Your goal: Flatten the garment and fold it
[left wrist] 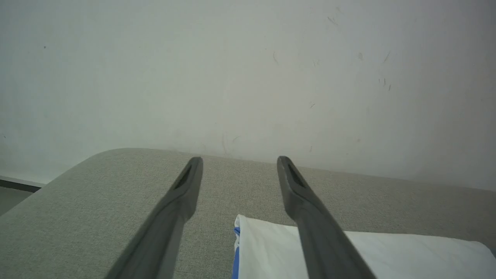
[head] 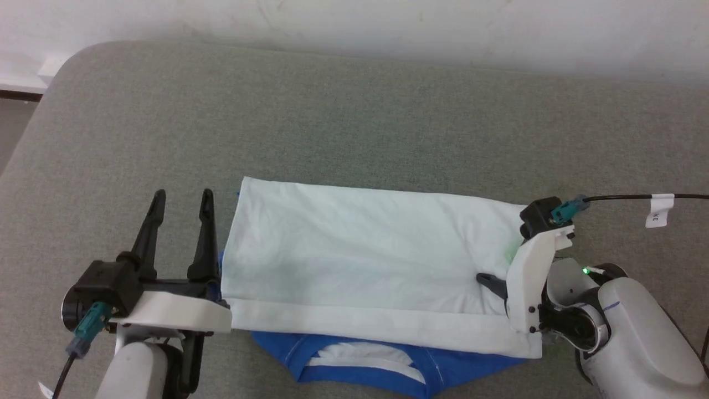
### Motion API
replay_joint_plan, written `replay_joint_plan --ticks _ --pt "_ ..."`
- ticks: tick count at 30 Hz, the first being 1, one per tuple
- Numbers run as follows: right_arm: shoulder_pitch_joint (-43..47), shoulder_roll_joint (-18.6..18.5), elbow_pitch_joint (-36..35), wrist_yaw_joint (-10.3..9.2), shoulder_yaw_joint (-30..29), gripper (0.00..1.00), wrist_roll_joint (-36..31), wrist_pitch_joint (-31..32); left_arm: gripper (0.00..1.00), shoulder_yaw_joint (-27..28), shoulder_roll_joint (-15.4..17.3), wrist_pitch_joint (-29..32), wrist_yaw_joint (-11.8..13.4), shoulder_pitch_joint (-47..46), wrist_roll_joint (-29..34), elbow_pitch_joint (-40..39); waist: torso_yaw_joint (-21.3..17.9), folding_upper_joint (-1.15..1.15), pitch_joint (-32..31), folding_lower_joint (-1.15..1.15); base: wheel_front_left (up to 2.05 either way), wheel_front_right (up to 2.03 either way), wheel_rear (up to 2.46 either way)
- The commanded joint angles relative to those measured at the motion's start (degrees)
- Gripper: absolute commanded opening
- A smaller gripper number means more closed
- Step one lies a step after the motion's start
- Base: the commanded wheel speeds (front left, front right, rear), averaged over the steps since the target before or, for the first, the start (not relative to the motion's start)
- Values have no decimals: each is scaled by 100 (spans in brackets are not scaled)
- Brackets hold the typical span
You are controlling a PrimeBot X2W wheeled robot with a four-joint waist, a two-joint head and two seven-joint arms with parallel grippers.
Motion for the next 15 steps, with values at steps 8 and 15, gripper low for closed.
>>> replay_joint_plan --ticks 8,15 --pt "325 -764 239 -22 -750 0 -105 144 100 117 -104 -27 -126 -49 162 77 -103 0 -134 0 0 0 0" --pt "476 -1145 290 -22 -1561 0 -805 427 100 121 -133 -27 -196 33 216 149 -194 0 -262 0 0 0 0"
